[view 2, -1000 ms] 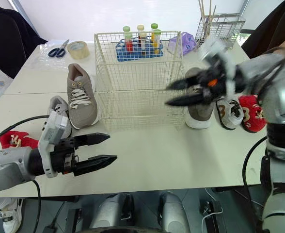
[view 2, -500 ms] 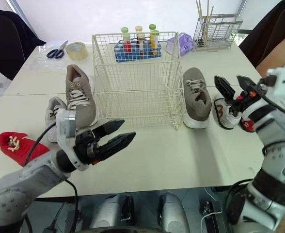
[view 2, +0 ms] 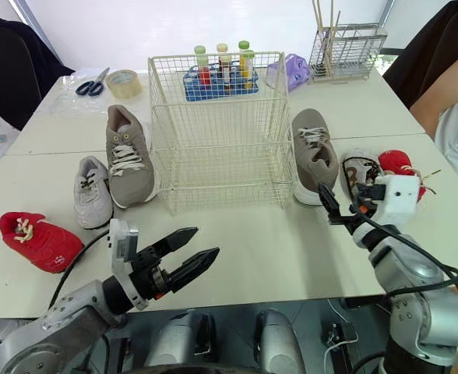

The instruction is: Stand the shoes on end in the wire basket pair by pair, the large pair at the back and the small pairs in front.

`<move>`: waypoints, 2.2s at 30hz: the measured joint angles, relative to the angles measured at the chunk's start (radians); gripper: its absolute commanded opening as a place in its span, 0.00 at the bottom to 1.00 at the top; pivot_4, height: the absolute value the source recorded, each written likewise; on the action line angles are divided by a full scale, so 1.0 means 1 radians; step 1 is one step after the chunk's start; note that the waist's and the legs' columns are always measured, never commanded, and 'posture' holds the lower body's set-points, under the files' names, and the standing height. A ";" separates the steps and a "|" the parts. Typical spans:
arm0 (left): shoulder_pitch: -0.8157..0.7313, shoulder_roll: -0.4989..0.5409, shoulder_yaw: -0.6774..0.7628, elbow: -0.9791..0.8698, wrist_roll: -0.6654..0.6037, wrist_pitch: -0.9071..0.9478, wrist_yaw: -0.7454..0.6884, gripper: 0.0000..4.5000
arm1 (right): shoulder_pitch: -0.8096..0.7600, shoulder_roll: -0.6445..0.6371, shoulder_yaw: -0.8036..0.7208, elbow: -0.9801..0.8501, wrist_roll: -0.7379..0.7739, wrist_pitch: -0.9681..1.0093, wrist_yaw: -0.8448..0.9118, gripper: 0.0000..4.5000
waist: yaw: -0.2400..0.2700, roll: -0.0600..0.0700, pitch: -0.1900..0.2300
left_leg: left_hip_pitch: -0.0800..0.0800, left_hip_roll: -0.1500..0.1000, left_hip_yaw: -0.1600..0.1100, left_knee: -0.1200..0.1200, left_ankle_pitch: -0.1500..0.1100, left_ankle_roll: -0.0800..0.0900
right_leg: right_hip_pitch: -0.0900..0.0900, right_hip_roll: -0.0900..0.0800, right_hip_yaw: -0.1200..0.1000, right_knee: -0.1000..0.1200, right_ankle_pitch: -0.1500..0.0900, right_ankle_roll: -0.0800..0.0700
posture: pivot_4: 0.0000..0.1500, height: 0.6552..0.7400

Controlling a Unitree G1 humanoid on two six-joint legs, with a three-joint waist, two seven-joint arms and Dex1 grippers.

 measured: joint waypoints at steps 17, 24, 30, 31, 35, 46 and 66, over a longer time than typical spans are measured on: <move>-0.124 -0.017 0.031 0.004 -0.012 0.046 0.124 1.00 | -0.189 0.022 0.155 0.348 -0.166 -0.225 -0.091 0.99 | 0.002 0.000 0.000 | -0.001 0.000 0.000 0.000 0.000 0.001 | 0.000 0.002 0.000 0.000 0.000 0.001 | 1.00 1.00; -0.121 -0.017 0.031 0.004 -0.007 0.056 0.124 1.00 | -0.196 0.014 0.189 0.384 -0.203 -0.280 -0.092 0.48 | 0.001 0.000 0.000 | 0.000 0.000 0.000 0.000 0.000 0.001 | 0.000 0.002 0.000 0.000 0.000 0.001 | 1.00 1.00; -0.123 -0.015 0.033 0.006 0.003 0.058 0.120 1.00 | -0.189 -0.013 0.221 0.364 -0.255 -0.291 -0.096 0.06 | 0.001 -0.006 -0.003 | 0.000 0.001 0.000 0.000 0.000 0.000 | 0.001 0.001 -0.001 -0.001 0.000 0.001 | 1.00 1.00; -0.124 -0.008 0.036 0.010 0.001 0.060 0.115 1.00 | -0.195 -0.023 0.228 0.385 -0.273 -0.327 -0.093 0.06 | 0.002 -0.006 -0.003 | 0.000 0.000 0.000 0.000 0.000 0.000 | 0.001 0.001 -0.001 -0.001 0.000 0.000 | 1.00 1.00; -0.126 0.012 0.055 0.038 -0.015 0.066 0.085 1.00 | -0.283 -0.074 0.224 0.526 -0.325 -0.459 -0.092 0.06 | 0.001 0.000 0.002 | -0.005 -0.001 0.000 0.001 0.000 0.001 | -0.003 -0.001 -0.001 -0.001 0.000 0.001 | 1.00 1.00; -0.118 0.121 0.140 0.062 -0.131 0.108 -0.007 1.00 | -0.818 -0.279 0.146 0.815 -0.364 -0.801 -0.037 0.06 | -0.017 0.002 0.005 | -0.015 0.000 0.000 -0.002 0.006 -0.008 | -0.015 0.004 0.000 0.001 0.002 0.006 | 1.00 1.00; 0.634 0.195 0.880 -0.048 -0.591 0.071 -0.194 1.00 | -1.331 -0.448 0.564 1.093 0.033 -0.746 1.392 0.06 | -0.040 -0.006 0.015 | -0.017 -0.002 -0.001 0.002 0.000 -0.001 | -0.014 -0.006 -0.004 -0.004 0.000 0.001 | 1.00 1.00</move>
